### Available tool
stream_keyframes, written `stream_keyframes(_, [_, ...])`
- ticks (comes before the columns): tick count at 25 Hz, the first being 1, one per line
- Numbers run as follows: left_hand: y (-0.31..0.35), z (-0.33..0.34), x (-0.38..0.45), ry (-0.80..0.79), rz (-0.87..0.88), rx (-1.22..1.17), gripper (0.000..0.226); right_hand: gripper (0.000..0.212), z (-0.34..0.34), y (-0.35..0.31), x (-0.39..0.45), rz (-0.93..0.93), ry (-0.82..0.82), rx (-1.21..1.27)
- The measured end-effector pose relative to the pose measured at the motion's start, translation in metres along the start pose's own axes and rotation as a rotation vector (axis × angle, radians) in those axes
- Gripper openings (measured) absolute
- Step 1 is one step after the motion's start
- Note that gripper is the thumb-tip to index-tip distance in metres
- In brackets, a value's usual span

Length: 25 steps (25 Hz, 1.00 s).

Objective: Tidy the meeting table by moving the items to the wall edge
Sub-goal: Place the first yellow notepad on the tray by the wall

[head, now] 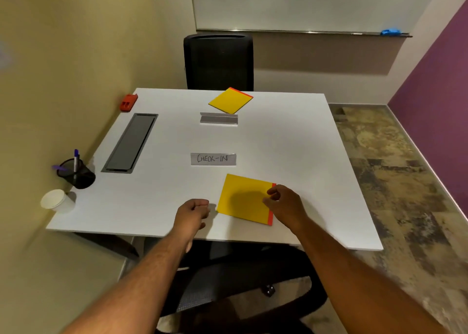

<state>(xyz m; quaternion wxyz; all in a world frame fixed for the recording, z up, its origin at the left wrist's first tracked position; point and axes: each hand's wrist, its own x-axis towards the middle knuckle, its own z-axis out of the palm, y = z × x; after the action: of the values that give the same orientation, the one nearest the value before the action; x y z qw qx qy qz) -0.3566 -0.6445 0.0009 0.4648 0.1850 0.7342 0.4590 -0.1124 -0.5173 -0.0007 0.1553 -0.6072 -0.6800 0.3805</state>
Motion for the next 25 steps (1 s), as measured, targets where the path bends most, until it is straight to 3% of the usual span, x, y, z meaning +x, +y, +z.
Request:
stream_keyframes(6, [-0.007,0.027,0.022,0.026,-0.096,-0.06,0.015,0.023,-0.006,0.019,0.03,0.026,-0.019,-0.037])
stream_keyframes(10, [-0.014,0.066,0.032,0.05,-0.15,-0.119,0.023,0.029,-0.005,0.034,0.074,0.043,-0.07,-0.008])
stream_keyframes(21, [-0.018,0.167,0.072,0.335,-0.301,-0.205,0.022,0.055,0.003,0.077,0.188,-0.129,-0.5,-0.132])
stream_keyframes(25, [-0.036,0.191,0.076,0.362,-0.444,-0.317,0.046,0.073,0.005,0.083,0.206,-0.14,-0.584,-0.262])
